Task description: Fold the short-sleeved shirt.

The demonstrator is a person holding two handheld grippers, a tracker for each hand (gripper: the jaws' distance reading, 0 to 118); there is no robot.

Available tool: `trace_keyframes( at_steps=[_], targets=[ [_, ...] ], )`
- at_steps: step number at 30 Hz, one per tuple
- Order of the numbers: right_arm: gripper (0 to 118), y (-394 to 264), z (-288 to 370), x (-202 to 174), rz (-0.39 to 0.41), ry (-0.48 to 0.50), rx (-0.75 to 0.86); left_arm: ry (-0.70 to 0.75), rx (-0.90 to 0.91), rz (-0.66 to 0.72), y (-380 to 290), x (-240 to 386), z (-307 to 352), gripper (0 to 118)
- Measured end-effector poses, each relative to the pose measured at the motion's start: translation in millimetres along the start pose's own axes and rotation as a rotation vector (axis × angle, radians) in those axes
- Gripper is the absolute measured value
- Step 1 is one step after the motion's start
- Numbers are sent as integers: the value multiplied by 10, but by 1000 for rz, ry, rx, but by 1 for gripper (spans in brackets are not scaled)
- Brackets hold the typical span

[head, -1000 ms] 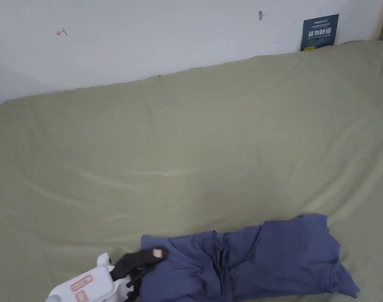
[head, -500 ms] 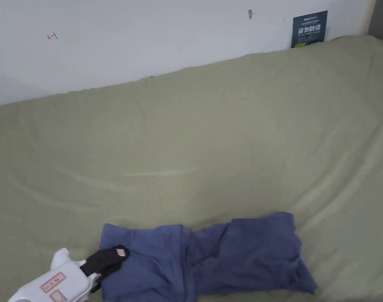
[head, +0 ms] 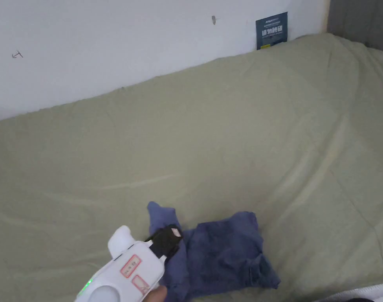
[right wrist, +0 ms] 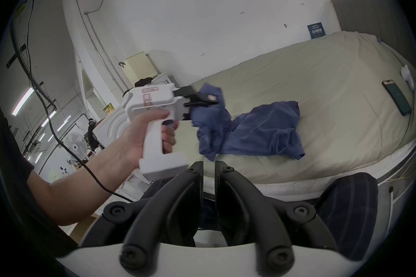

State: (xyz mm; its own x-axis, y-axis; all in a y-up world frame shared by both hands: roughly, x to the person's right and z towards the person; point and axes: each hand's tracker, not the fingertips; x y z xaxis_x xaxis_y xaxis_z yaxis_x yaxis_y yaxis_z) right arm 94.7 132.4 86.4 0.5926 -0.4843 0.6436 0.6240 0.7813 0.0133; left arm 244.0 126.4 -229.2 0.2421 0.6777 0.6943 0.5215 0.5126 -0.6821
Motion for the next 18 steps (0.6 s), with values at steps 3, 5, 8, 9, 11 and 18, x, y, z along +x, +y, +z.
trace_keyframes(
  at_steps=[3,5,8,9,11,18],
  targets=[
    [12,-33,107,64,1,-40,10,41,-54,-135,-368,327,-401,8],
    [12,-60,211,121,2,-72,20,21,-107,-120,-554,417,-633,8],
    [12,-88,351,210,6,-122,23,93,-165,-224,-781,501,-902,8],
    [12,-88,390,243,1,-127,27,133,-150,-249,-815,475,-950,8],
    [12,-67,458,310,-23,-140,41,130,-154,-219,-793,381,-962,31],
    [12,-14,451,432,-71,-150,73,-206,173,-109,-170,324,133,105]
  ],
)
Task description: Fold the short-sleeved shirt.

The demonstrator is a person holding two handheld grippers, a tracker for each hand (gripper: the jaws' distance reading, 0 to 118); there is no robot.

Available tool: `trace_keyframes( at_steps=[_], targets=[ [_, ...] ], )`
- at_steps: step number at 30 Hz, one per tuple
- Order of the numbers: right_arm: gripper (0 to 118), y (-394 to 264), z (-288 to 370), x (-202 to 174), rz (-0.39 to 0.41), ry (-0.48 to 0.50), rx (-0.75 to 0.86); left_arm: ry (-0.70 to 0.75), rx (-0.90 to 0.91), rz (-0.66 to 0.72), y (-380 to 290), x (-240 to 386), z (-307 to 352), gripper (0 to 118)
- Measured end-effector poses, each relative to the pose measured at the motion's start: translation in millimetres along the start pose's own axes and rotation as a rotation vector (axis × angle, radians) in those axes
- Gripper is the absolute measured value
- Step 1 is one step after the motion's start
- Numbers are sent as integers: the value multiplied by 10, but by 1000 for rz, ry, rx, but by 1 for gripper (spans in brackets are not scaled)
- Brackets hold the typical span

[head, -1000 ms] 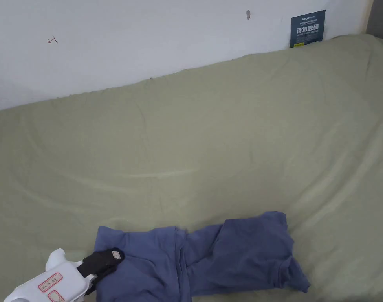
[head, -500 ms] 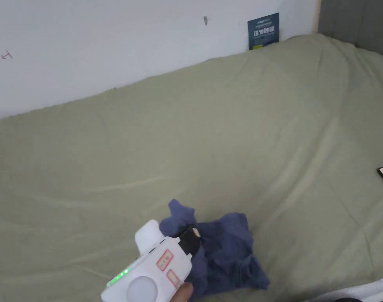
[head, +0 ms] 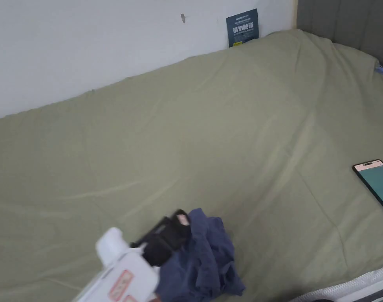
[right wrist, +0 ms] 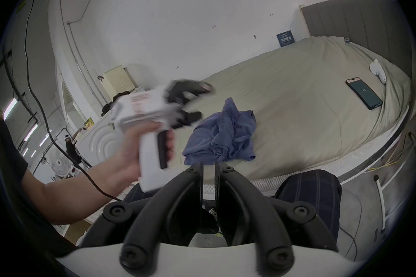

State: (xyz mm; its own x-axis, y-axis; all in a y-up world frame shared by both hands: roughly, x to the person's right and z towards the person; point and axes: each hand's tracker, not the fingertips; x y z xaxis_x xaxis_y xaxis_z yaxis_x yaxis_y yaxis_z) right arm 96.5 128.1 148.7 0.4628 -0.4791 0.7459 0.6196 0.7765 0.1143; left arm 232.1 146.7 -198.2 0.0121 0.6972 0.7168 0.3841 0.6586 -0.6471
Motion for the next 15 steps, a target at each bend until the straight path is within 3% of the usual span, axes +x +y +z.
trace_keyframes(
  at_steps=[2,4,5,6,9,10,12,15],
  targets=[
    [12,-14,-29,20,-22,0,-5,26,137,32,209,-166,145,104],
    [12,-26,-43,34,-48,9,-11,113,90,101,275,-350,83,103],
    [12,-29,-47,37,-59,13,-13,121,19,138,248,-450,9,92],
    [12,-30,-49,37,-62,15,-15,93,-29,163,172,-527,-49,68],
    [12,-33,-47,40,-59,11,-18,110,-117,174,-255,-552,-359,37],
    [12,-30,-47,44,-61,6,-20,73,-156,183,-382,-556,-469,14],
    [12,-25,-36,55,-61,-3,-22,-28,-228,200,-662,-482,-681,13],
    [12,2,-11,79,-59,-20,-23,63,-318,128,-948,-347,-994,13]
  ],
)
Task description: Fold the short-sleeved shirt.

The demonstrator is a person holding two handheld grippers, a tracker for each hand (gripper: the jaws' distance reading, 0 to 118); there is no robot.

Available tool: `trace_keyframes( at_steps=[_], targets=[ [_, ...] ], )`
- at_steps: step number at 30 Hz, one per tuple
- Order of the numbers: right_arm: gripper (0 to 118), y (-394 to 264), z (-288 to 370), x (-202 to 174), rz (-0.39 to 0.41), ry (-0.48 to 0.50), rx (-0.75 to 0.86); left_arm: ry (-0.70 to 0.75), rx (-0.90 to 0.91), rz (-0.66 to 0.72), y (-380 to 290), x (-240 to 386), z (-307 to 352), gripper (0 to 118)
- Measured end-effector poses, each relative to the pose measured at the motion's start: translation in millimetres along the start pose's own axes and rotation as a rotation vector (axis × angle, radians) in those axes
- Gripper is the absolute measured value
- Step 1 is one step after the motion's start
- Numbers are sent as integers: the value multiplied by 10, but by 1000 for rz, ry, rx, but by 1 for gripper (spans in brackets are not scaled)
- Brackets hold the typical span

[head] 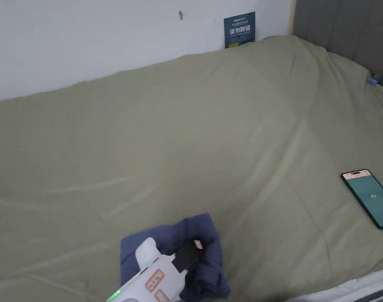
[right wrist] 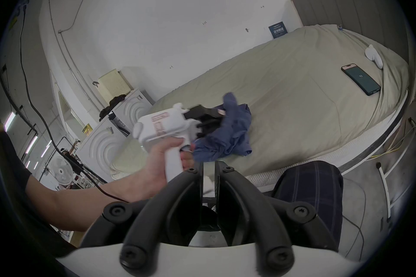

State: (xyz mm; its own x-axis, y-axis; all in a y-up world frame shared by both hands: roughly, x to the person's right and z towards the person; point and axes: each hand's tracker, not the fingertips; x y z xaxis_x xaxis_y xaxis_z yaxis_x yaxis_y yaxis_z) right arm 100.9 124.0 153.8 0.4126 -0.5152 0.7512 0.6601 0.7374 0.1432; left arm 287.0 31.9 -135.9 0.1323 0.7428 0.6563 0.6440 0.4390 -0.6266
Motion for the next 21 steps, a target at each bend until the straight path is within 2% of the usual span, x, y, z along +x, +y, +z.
trace_keyframes(
  at_steps=[1,3,7,11,12,14,16,17,18,19,20,21],
  targets=[
    [12,18,11,1,4,-6,-1,9,-10,-45,-39,36,-81,13],
    [12,56,19,6,17,-19,-1,116,-46,-156,-76,128,-205,13],
    [12,237,-54,26,43,-19,-20,66,-54,-207,70,191,86,13],
    [12,730,-519,112,73,20,-184,-27,17,-286,263,123,855,13],
    [12,831,-666,173,48,33,-205,-24,21,-289,305,44,1016,13],
    [12,989,-1039,383,-33,126,-188,19,36,-283,386,-183,1323,13],
    [12,1039,-1486,596,-56,171,-233,64,49,-263,485,-430,1532,13],
    [12,1022,-1726,739,-82,228,-271,61,50,-239,549,-568,1618,15],
    [12,992,-1902,851,-120,272,-280,44,42,-193,605,-684,1689,24],
    [12,963,-2096,980,-171,308,-310,1,23,-136,677,-829,1744,40],
    [12,927,-2255,1100,-243,336,-370,-40,3,-77,739,-971,1750,74],
    [12,878,-2360,1200,-289,346,-395,-57,-15,-35,779,-1074,1741,97]
  ],
)
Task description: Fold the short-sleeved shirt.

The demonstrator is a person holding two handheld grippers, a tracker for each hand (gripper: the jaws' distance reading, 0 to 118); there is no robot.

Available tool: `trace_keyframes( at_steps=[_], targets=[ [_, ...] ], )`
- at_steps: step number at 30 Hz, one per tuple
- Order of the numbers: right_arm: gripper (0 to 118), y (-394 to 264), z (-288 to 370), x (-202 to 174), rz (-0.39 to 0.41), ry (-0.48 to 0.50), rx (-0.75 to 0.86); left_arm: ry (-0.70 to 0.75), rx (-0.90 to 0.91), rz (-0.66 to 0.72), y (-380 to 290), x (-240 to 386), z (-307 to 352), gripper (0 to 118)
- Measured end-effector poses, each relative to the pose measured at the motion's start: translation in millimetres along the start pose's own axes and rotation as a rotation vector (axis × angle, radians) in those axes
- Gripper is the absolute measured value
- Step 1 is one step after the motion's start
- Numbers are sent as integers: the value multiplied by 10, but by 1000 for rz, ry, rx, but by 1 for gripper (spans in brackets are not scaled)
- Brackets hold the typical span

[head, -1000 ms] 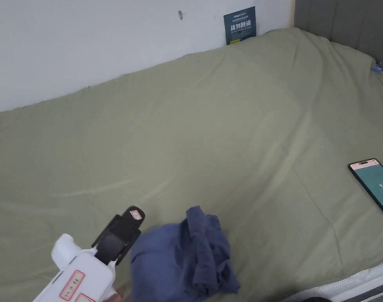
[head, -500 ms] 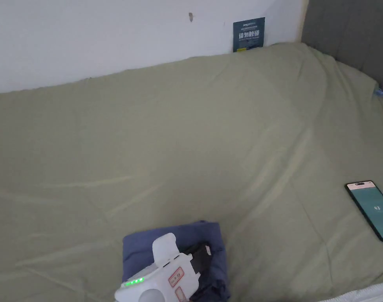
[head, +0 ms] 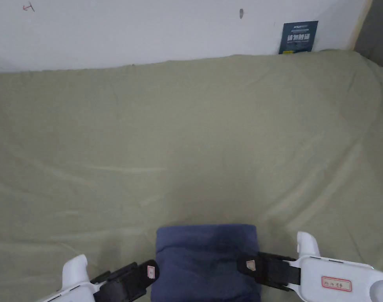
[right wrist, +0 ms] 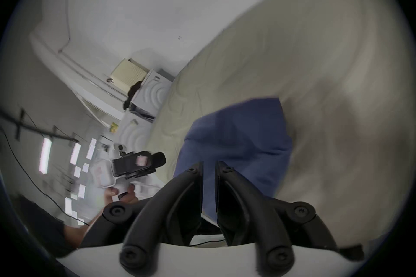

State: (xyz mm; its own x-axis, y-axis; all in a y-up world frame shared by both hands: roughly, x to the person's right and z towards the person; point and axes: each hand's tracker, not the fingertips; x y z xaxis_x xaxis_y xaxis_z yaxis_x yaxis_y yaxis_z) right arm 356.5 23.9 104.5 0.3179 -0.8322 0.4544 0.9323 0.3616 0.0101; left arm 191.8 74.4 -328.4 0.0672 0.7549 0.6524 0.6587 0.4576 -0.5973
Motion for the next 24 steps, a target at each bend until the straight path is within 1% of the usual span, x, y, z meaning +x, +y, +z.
trace_keyframes(
  at_steps=[1,2,3,4,5,6,7,8,9,10,13,14,15,16,17,18,19,20,22,24],
  targets=[
    [12,10,-49,105,-22,-21,8,12,1,23,21,-110,-14,102],
    [12,13,-65,169,-10,-81,25,-5,2,52,45,-214,-32,106],
    [12,21,-72,211,-17,-114,29,-35,6,87,65,-292,-77,108],
    [12,11,-79,277,-52,-179,21,-70,-20,141,92,-393,-154,109],
    [12,13,-69,328,-112,-185,12,-95,-59,193,113,-479,-259,109],
    [12,14,-49,346,-115,-160,22,-112,-78,226,116,-537,-349,109],
    [11,17,-34,313,-88,-175,33,-135,-111,254,94,-595,-487,109],
    [10,22,-14,300,-58,-226,46,-168,-127,271,79,-624,-597,109],
    [10,21,-14,308,-62,-214,44,-231,-97,267,80,-613,-656,109],
    [10,17,-5,338,-72,-196,40,-263,-93,275,103,-572,-737,109],
    [10,10,-2,372,-76,-174,44,-303,-161,316,108,-470,-1046,108],
    [10,11,0,378,-78,-169,45,-285,-152,312,103,-436,-1122,103],
    [10,11,5,381,-82,-165,46,-247,-178,327,86,-395,-1210,87],
    [10,13,7,376,-83,-159,47,-107,-242,327,39,-370,-1348,54],
    [10,13,11,372,-82,-155,48,-61,-249,306,-34,-378,-1397,18],
    [10,11,15,363,-79,-153,47,-152,-195,295,-21,-389,-1338,18],
    [10,9,41,351,-70,-150,50,-160,-202,303,21,-386,-1300,18],
    [10,7,55,304,-60,-139,52,-129,-205,303,47,-336,-1249,18],
    [10,-5,102,239,-32,-112,62,-78,-201,212,103,-264,-1122,18],
    [10,-21,146,153,1,-113,53,-68,-193,189,235,-285,-938,18]
  ],
)
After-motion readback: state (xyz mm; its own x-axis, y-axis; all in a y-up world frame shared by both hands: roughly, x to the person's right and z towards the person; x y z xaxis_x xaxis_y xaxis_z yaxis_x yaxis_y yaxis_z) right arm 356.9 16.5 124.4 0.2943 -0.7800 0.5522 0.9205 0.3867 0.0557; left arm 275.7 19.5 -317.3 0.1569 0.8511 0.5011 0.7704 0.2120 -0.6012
